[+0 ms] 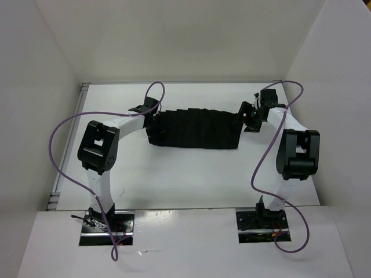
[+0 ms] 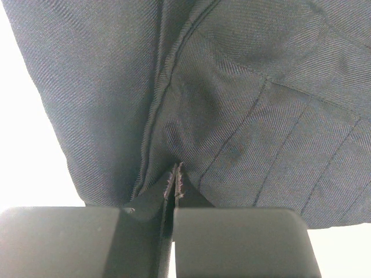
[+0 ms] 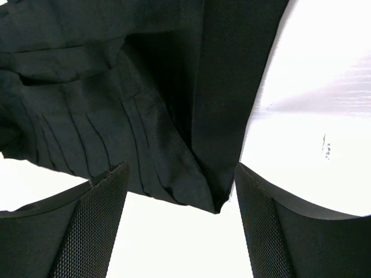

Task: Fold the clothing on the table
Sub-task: Fold the skirt

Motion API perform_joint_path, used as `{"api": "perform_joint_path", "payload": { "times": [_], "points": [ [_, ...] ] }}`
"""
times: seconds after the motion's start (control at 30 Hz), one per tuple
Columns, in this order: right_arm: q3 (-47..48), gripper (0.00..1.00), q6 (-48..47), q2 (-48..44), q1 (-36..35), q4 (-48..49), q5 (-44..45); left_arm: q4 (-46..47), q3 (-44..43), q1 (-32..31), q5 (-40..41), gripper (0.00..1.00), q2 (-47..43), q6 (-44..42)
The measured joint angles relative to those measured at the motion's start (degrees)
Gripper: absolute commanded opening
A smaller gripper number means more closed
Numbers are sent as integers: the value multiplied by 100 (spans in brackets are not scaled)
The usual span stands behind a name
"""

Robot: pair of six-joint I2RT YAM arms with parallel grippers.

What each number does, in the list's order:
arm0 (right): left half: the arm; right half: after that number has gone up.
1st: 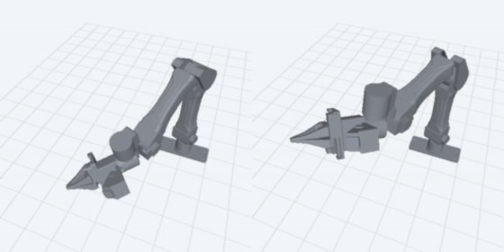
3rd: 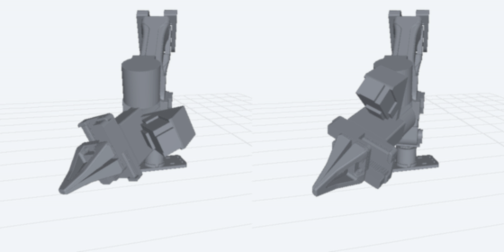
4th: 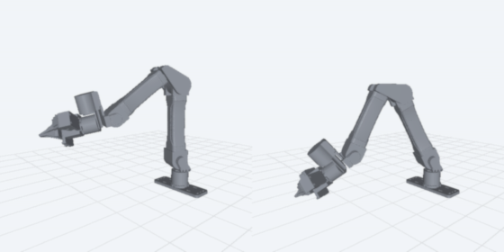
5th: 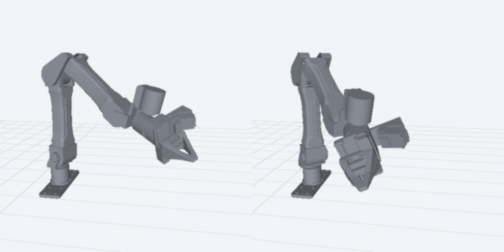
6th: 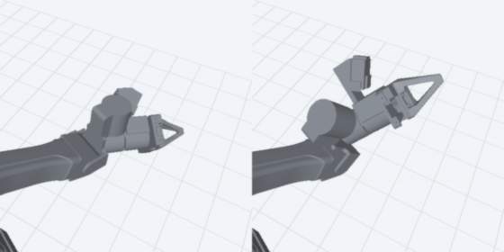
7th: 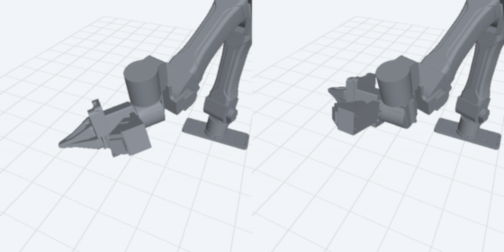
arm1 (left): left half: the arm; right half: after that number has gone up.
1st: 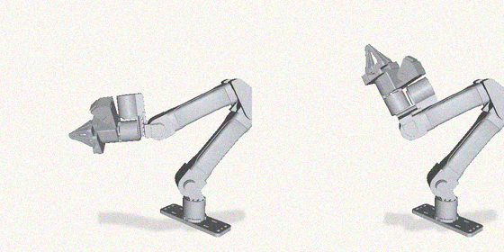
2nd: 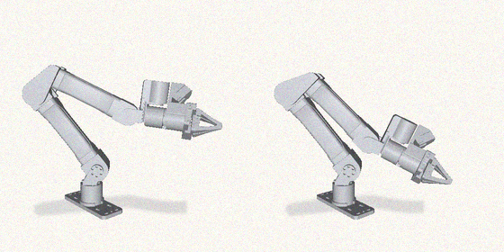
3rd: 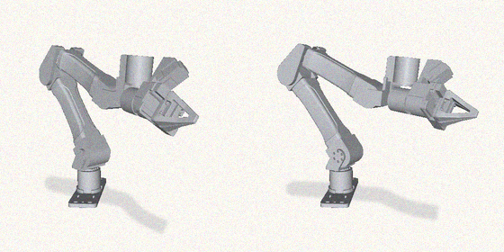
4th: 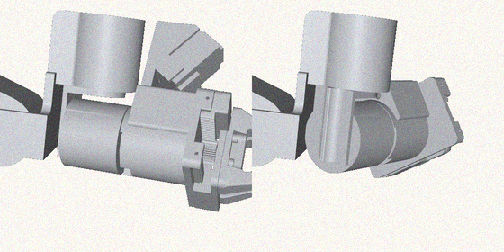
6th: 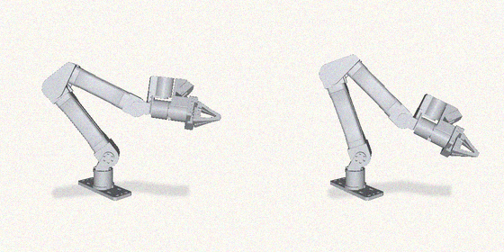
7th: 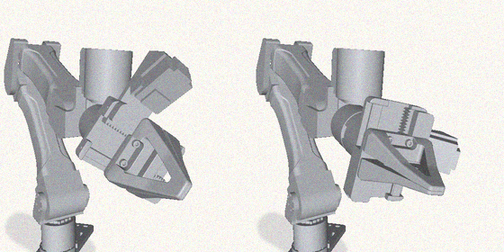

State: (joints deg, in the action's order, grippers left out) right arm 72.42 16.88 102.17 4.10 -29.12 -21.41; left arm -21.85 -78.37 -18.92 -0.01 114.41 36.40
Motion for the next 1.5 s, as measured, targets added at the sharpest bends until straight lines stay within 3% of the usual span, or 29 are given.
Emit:
{"api": "perform_joint_path", "payload": {
  "times": [0.5,0.53,0.57,0.9,1.1,1.2,1.4,1.47,1.5],
  "points": [
    [2,79,-28,367,-216,-2,337,87,120,4,-9,0,-66,2],
    [2,87,-28,415,-216,-4,350,87,138,4,-11,0,-79,0],
    [2,87,-35,470,-223,-4,358,87,153,4,-13,0,-92,2],
    [2,87,-92,739,-225,17,15,111,190,13,-48,0,-107,2],
    [11,79,-85,826,-223,96,-90,116,192,13,-94,0,-107,2],
    [35,67,-26,881,-227,157,-92,160,227,22,-133,0,-111,2],
    [39,23,28,986,-236,236,31,197,254,37,-177,0,-120,2],
    [39,0,52,992,-240,247,37,201,254,39,-181,0,-125,2],
    [39,0,39,994,-243,249,42,203,254,39,-186,0,-122,2]
  ]
}}
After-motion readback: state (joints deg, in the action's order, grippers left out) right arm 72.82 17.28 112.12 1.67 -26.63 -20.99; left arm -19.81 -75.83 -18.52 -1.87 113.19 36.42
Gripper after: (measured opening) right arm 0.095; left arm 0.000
